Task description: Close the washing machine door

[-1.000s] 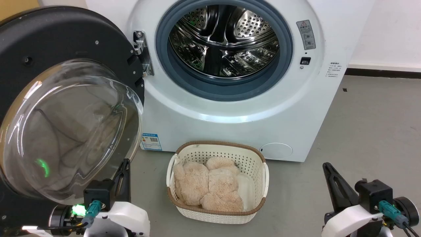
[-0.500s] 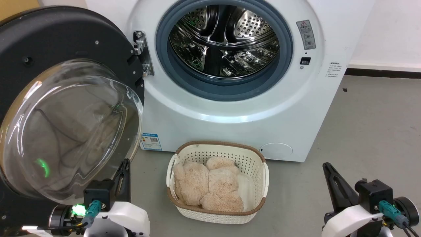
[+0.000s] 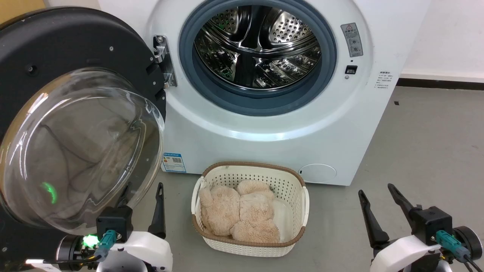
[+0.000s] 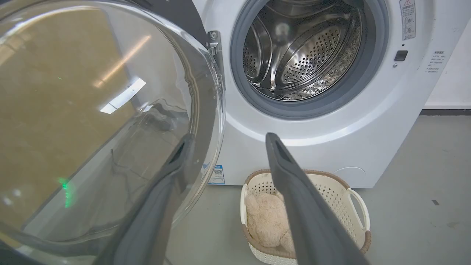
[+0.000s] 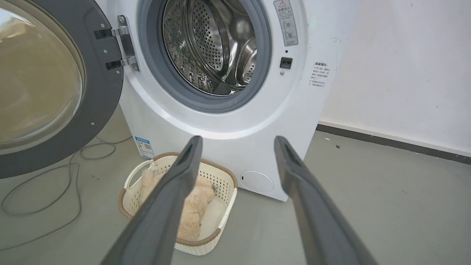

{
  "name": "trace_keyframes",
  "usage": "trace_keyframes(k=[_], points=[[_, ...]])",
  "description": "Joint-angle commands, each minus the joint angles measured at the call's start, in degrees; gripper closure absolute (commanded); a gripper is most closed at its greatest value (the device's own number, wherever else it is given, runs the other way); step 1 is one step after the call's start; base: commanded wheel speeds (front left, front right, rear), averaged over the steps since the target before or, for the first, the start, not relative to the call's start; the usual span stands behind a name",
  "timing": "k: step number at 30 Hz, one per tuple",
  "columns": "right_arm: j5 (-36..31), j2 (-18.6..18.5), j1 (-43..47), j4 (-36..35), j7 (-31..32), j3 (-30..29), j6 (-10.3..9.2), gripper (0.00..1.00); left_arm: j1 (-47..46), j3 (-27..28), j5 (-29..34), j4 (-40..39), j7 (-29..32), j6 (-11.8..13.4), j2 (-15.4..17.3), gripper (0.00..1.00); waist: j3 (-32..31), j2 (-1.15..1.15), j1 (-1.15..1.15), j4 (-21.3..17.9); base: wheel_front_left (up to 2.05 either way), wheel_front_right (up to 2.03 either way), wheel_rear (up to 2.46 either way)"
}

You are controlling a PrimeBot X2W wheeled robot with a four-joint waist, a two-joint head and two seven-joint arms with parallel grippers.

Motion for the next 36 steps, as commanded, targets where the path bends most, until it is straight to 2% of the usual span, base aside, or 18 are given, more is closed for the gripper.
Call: trace_keyframes(k=[1,3,4,5,23,36], points=[[0.25,0.01,-0.05,0.03,-0.37,-0.30,0.00,0.00,-0.04,-0.10,-0.07,-0.05,-0.37,0.35,0.00,0.00,0.02,0.00,0.00,0.00,0.00,0.00,0.00],[0.51,0.01,-0.07,0.03,-0.61,-0.53,0.00,0.00,-0.07,-0.25,-0.11,-0.10,-0.61,0.65,0.00,0.00,0.05,0.00,0.00,0.01,0.00,0.00,0.00],[0.65,0.01,-0.07,0.03,-0.73,-0.65,0.00,0.00,-0.08,-0.33,-0.12,-0.14,-0.73,0.80,0.00,0.94,0.06,0.00,0.00,0.01,0.00,0.00,0.00],[0.78,0.01,-0.08,0.02,-0.84,-0.76,0.00,0.00,-0.10,-0.41,-0.14,-0.17,-0.85,0.93,0.00,1.00,0.08,0.00,0.00,0.02,0.00,0.00,0.00],[3.00,0.05,-0.40,0.01,-2.99,-3.10,0.01,0.00,-2.45,-0.42,-1.29,-4.19,-3.00,1.79,0.11,1.00,0.84,0.00,0.00,2.04,0.00,0.00,0.00],[4.28,0.07,-0.69,0.35,-4.54,-5.00,0.01,0.00,-6.89,5.14,-5.52,-8.21,-4.56,-0.95,0.05,1.00,1.83,0.00,0.00,5.61,0.00,0.00,0.00]])
